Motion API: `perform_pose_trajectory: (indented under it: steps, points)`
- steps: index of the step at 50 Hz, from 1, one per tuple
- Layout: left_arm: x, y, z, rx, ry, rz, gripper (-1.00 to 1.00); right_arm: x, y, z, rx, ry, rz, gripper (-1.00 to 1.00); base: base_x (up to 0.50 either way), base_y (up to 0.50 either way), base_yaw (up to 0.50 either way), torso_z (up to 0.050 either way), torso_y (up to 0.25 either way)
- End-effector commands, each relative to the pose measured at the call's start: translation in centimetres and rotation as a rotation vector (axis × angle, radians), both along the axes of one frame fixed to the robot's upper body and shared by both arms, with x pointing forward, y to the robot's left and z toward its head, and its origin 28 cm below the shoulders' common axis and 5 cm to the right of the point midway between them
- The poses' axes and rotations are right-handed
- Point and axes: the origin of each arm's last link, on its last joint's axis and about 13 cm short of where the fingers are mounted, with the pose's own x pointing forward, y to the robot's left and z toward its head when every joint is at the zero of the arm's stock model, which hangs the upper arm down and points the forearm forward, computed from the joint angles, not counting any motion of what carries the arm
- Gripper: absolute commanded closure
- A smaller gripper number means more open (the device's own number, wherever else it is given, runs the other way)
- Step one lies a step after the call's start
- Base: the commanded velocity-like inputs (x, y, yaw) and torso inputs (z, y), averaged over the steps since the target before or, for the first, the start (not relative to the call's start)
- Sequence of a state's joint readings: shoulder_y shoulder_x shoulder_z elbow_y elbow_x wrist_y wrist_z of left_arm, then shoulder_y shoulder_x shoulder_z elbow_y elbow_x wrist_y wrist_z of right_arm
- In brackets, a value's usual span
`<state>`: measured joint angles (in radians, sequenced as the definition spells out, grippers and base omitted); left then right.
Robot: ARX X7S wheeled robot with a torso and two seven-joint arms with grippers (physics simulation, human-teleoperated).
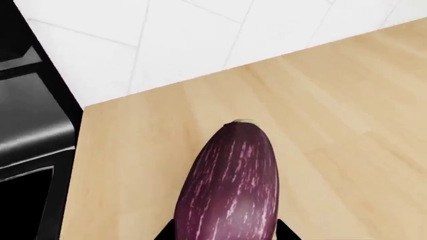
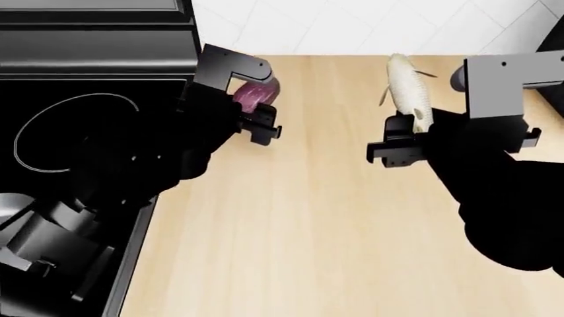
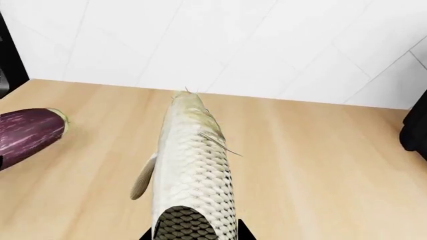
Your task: Place both pans onto different burners. Then place the eggplant and the fish on different pans.
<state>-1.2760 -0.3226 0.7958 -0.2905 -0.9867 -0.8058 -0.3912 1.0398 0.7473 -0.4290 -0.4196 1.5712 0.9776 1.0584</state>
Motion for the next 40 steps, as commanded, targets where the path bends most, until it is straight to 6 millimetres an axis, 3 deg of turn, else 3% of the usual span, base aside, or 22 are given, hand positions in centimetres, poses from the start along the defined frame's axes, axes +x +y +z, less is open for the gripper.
perform_pose_trajectory:
  steps: [1, 16, 40]
  points:
    - [-2.1, 0.8, 1.3, -0.033, -0.060, 0.007, 1.00, -0.1, -0.1, 0.0, -0.002, -0.012, -0.001, 1.00, 0.00, 0.00, 0.00, 0.000, 0.000]
    - [-5.4, 1.7, 1.1, -0.070, -0.085, -0.002, 1.00, -1.1, -0.2, -0.5, -0.004, -0.022, 0.006, 1.00, 0.00, 0.00, 0.00, 0.000, 0.000]
    - [-8.5, 2.6, 0.6, -0.090, -0.093, -0.027, 1.00, -2.0, -0.3, -1.7, 0.009, -0.014, 0.021, 1.00, 0.00, 0.00, 0.00, 0.000, 0.248]
